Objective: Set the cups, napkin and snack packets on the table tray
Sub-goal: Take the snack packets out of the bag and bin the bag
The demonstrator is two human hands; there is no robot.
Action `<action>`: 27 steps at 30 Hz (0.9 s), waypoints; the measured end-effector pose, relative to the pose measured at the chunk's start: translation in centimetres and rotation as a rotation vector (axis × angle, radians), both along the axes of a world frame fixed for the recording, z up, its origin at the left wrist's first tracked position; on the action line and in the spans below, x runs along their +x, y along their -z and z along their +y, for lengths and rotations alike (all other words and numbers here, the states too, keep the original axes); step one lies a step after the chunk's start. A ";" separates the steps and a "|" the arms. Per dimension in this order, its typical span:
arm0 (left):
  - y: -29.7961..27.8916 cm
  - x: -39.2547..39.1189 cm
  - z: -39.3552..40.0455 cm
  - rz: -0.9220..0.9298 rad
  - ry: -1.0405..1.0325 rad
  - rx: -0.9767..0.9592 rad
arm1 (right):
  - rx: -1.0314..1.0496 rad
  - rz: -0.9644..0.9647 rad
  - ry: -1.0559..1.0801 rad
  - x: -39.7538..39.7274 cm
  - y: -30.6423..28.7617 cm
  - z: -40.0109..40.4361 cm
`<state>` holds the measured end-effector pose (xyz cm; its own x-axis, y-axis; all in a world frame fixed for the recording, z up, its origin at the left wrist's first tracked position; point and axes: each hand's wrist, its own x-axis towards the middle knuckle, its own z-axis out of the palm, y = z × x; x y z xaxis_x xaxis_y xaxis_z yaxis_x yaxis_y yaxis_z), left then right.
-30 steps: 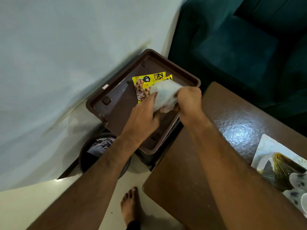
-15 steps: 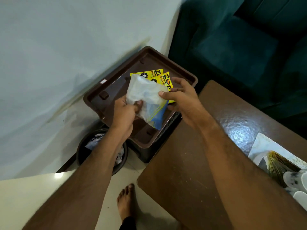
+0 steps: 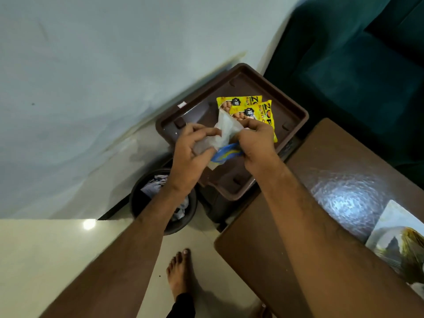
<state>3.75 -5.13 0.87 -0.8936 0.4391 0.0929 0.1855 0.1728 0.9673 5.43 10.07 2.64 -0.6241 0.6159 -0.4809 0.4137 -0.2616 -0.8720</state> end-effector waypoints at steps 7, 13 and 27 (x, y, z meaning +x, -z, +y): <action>1.1 -1.6 -4.9 0.176 -0.281 -0.094 | -0.403 0.078 -0.158 -2.1 -1.7 -5.5; 2.9 -3.6 -10.7 0.120 -0.597 -0.209 | 0.040 -0.012 -0.695 -2.5 0.2 -11.2; 13.1 -2.1 -15.1 -0.701 -0.621 -0.567 | 0.770 -0.390 -0.769 -1.0 13.0 -18.9</action>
